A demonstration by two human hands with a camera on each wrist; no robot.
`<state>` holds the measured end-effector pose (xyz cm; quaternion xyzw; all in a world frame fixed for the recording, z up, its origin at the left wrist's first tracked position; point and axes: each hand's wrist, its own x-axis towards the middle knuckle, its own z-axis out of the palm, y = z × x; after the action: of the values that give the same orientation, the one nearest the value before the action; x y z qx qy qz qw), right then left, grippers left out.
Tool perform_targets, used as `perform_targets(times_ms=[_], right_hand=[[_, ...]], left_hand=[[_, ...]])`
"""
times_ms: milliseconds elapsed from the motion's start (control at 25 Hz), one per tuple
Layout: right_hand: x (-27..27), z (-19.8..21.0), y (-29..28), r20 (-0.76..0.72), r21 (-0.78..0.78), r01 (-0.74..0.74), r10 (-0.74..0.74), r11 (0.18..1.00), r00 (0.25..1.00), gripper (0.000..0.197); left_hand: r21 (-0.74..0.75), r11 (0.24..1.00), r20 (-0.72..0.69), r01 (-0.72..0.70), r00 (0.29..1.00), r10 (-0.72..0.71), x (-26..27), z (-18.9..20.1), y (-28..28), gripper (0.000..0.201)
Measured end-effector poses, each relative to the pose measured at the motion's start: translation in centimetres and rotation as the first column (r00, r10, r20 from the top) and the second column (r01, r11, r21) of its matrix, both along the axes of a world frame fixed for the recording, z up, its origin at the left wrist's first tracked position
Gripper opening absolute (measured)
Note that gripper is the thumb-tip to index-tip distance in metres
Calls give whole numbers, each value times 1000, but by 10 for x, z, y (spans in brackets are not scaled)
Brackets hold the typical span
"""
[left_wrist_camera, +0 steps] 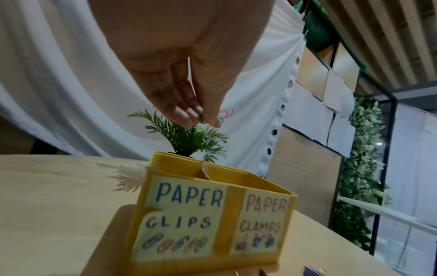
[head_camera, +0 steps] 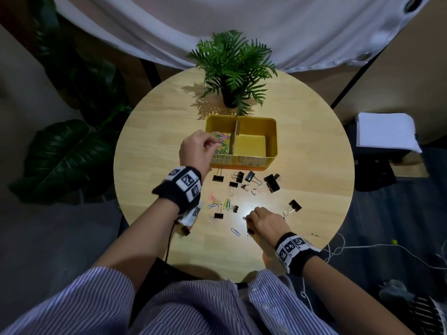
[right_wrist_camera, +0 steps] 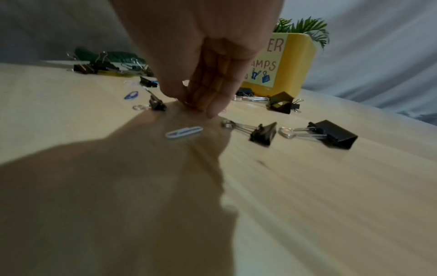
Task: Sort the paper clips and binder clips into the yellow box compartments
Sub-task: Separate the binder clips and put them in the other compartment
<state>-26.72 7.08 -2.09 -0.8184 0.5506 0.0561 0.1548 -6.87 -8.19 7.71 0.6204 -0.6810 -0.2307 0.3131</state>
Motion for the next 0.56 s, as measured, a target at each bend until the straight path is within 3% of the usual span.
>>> perform_targets(times_ms=[80,200,280,360,440,560], right_hand=[[7,5,-7,-2,12,1,-1,1000,1000,12],[15,21,-24,129,33,189,-192,981,973,22],[24,42,-47,321,-11,299,-280,954,905,21],[39,68,-88,473,-99,381,-293,919,831,16],[52,89,-132,521,-138,454,-326,880,789,18],[65,93,-159,419,-173,460,-357,871,835,22]], left_hand=[[88,995,64,41,997,-47,-6,5,-26,27],[156,986,144,57,986,-80,1,1,-27,44],[73,997,89,2,996,-9,20,-10,-5,29],[87,996,88,6,996,-14,39,-31,27,15],[267,955,147,127,974,-171,50,-53,54,20],[517,795,320,319,788,-525,51,-79,70,50]])
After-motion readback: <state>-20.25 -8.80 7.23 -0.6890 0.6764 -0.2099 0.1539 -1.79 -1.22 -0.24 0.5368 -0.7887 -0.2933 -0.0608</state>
